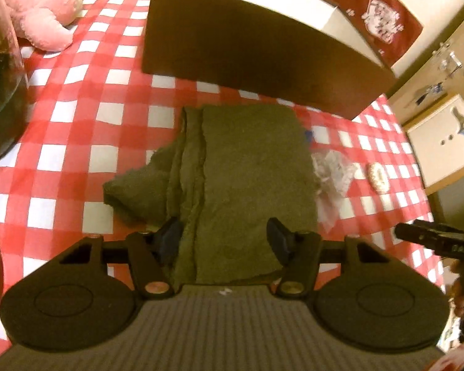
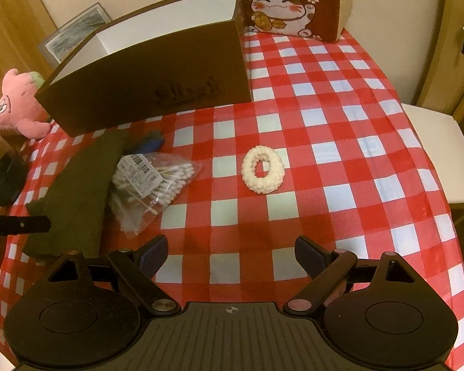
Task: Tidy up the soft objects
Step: 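Move right tool toward white fluffy ring while left tool approaches grey cloth, then close right tool on white fluffy ring while left tool grasps grey cloth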
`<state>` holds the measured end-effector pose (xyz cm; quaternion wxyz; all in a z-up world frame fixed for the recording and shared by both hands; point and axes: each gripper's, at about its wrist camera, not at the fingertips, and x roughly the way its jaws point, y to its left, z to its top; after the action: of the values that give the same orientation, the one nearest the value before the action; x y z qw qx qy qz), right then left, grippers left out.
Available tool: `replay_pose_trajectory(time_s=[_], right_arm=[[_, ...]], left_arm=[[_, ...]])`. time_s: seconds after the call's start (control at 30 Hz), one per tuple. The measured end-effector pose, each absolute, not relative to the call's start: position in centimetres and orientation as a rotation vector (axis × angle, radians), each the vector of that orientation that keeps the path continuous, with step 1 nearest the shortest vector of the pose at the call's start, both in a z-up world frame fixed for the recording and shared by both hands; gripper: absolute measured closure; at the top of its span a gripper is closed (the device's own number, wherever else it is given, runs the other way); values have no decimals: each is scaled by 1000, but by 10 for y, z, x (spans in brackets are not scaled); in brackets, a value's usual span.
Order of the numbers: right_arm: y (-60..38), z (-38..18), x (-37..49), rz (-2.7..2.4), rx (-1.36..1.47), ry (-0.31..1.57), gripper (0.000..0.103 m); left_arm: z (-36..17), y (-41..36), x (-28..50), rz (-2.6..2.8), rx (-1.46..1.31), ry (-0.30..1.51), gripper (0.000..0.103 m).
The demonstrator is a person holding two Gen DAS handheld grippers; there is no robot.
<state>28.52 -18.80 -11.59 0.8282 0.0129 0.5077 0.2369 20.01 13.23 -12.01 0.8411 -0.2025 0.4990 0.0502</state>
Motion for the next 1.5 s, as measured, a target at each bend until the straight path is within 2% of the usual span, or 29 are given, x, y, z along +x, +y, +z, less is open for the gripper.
replay_pose_trajectory(time_s=[0.33, 0.43, 0.47, 0.67, 0.8, 0.93, 1.13, 1.3, 1.4, 1.5], right_arm=[[-191, -119, 290, 492, 32, 1083, 14], [-191, -120, 293, 487, 34, 1080, 14], [-191, -120, 294, 486, 36, 1076, 14], [-189, -117, 300, 496, 11, 1025, 14], [-187, -117, 305, 503, -28, 971, 15], [-182, -122, 315, 511, -63, 945, 33], [-176, -133, 334, 518, -91, 937, 40], [-172, -143, 344, 517, -100, 951, 42], [-170, -148, 346, 524, -111, 965, 48], [-169, -150, 346, 523, -121, 961, 51]], left_arm=[[-131, 123, 211, 130, -399, 1101, 48], [-132, 121, 213, 133, -365, 1106, 67], [-131, 121, 212, 122, -364, 1102, 85], [-121, 120, 210, 130, -350, 1081, 95], [-108, 115, 212, 140, -298, 1045, 96], [-97, 118, 216, 166, -273, 1006, 96], [-99, 129, 225, 204, -278, 1007, 95], [-106, 134, 231, 206, -299, 1018, 81], [-111, 138, 237, 207, -331, 1031, 76], [-116, 138, 243, 208, -326, 1050, 75]])
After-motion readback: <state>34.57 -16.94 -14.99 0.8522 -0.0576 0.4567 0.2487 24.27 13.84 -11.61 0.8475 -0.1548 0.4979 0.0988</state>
